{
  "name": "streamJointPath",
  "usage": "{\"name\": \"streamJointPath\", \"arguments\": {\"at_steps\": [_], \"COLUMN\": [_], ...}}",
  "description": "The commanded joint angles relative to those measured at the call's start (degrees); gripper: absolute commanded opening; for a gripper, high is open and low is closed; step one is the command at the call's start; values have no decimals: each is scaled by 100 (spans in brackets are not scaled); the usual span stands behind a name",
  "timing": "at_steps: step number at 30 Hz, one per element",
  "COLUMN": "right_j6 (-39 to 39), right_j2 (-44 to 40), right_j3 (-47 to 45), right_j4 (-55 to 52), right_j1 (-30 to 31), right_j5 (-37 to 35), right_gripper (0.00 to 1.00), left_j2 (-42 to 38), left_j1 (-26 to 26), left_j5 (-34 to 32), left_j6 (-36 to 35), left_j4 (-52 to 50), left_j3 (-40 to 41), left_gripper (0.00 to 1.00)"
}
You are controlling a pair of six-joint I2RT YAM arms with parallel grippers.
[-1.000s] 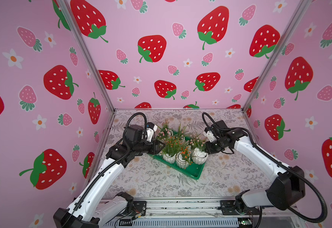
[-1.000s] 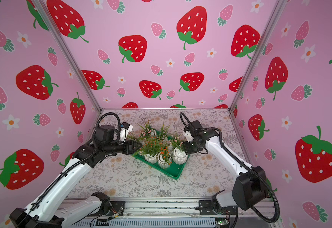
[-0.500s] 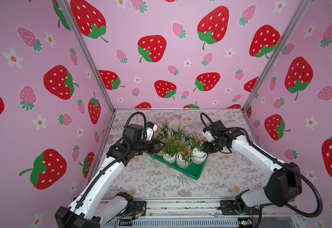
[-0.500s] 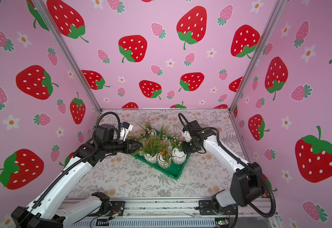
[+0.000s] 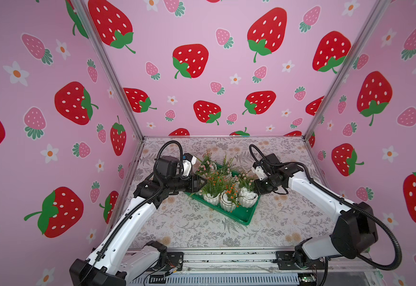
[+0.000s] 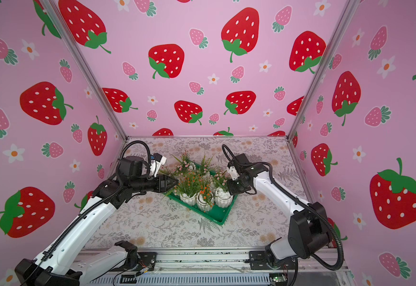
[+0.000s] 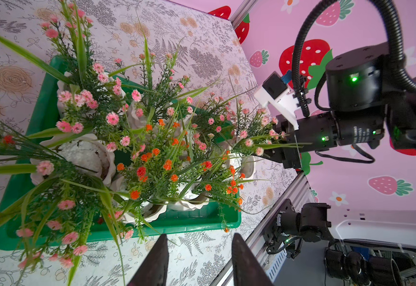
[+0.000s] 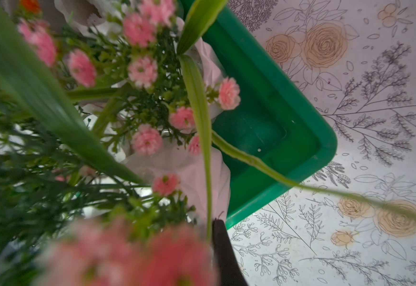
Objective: Put the potted gypsophila into the storage box
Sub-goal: Place the baby's breath potted plant at the storage box.
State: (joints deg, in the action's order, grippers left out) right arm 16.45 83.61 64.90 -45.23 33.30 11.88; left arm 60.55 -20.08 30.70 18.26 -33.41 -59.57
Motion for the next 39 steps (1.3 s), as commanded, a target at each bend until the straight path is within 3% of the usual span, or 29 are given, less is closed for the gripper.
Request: {"name": "streamJointPath", "arguments": {"at_steps": [1,39], "right_j6": [68,387], "right_j2": [-33,89], "right_j3": [-90,-681], "right_j4": [310,1013], "right_j1": [71,379], "right_j5": [-74,-475], "right_gripper": [0,0], "left_j2": [-11,11], "left_j1": [40,70], "left_j5": [138,195], "left_j6": [19,54], "left_j4": [74,98], "left_j3": [33,69], "left_gripper": [44,44]}}
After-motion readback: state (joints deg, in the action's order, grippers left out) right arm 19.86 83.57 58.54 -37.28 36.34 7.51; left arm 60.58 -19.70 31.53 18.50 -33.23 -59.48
